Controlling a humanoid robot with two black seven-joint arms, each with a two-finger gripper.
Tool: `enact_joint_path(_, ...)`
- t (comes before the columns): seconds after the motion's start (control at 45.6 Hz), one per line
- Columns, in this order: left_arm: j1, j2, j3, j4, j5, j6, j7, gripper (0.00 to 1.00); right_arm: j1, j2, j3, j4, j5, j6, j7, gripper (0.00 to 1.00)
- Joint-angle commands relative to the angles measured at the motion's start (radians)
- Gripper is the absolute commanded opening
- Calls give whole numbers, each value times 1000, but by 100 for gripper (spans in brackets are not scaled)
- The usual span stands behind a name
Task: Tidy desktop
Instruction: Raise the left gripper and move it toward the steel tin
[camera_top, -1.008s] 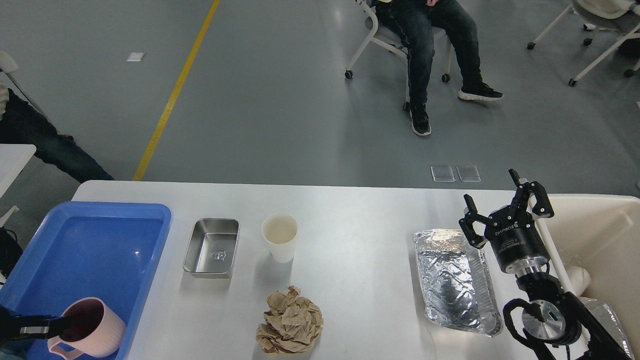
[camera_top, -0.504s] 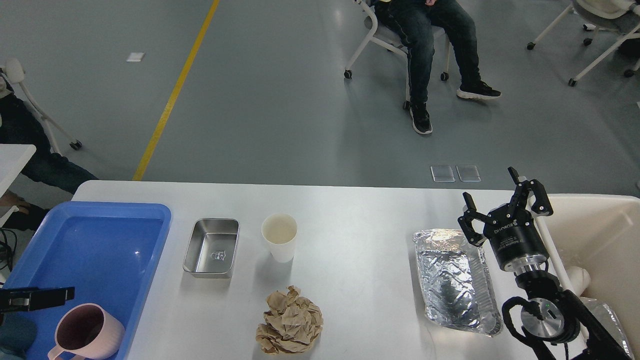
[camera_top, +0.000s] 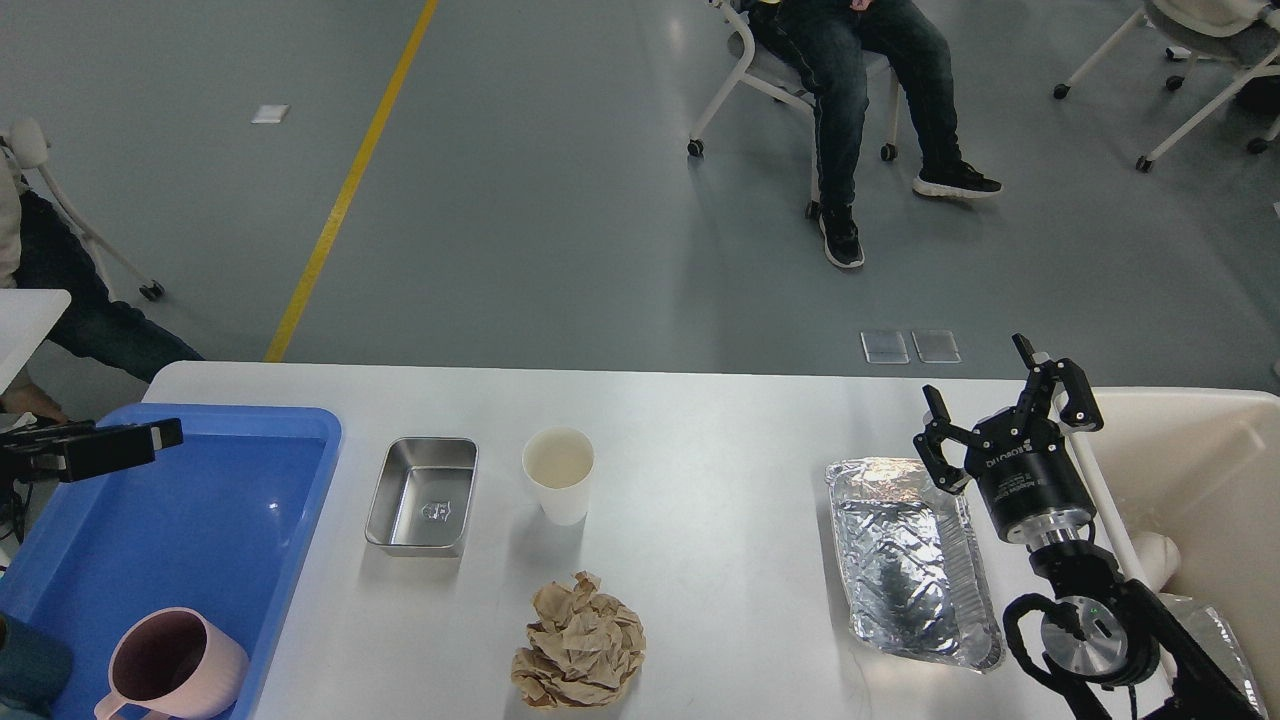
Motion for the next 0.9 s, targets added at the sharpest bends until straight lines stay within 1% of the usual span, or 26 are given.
enact_joint_path(0.0,10,1,-16,-40,1,54,0,97,-1,0,0,0,0,0,0,100)
enact_joint_path(0.175,22,2,-16,-66,1,103,0,97,2,2,0,0,0,0,0,100)
enact_joint_path(0.285,22,4,-25,-78,1,105,0,97,2,2,0,0,0,0,0,100)
enact_joint_path(0.394,22,10,-33,-80,1,97,0,97,2,0,0,0,0,0,0,100)
enact_joint_path(0.548,20,22,-84,-86,0,83,-2,97,0,2,-1,-2,0,0,0,100)
enact_joint_path(0.723,20,19,-145,-94,-2,19,-2,97,2,2,-2,-2,0,0,0,100)
enact_joint_path(0.876,22,7,-142,-94,0,17,-2,97,3,-1,-2,-5,0,0,-1,100)
